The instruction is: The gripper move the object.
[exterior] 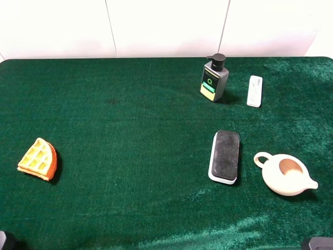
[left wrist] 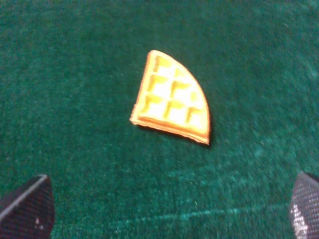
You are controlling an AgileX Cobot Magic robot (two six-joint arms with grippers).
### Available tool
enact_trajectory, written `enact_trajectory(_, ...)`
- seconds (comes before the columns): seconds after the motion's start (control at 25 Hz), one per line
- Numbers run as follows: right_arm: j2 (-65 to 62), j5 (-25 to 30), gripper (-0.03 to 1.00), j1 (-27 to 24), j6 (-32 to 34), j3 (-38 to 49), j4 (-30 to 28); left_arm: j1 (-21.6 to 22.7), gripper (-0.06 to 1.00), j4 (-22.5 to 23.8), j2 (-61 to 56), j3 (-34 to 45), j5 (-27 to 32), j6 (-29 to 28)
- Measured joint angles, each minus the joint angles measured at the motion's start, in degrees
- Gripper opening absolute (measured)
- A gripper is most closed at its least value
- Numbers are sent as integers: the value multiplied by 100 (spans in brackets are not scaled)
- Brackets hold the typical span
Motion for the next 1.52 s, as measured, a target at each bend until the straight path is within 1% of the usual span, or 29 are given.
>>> enact_trajectory(0.08, 0, 0, 70, 0, 0, 0, 0, 309, 95, 0, -246, 120, -123, 43)
enact_trajectory(0.24, 0, 1, 70, 0, 0, 0, 0, 749, 95, 0, -807, 178, -220, 195)
enact_trajectory(0.36, 0, 1, 70, 0, 0, 0, 0, 898, 95, -11, -1273, 178, -263, 412)
enact_trajectory(0.52, 0, 1, 70, 0, 0, 0, 0, 932, 96, -122, -1755, 178, -264, 630)
enact_trajectory(0.8, 0, 1, 70, 0, 0, 0, 0, 932, 98, -243, -1789, 183, -264, 875)
enact_trajectory(1.52, 0, -4, 70, 0, 0, 0, 0, 932, 98, -243, -1789, 183, -264, 909)
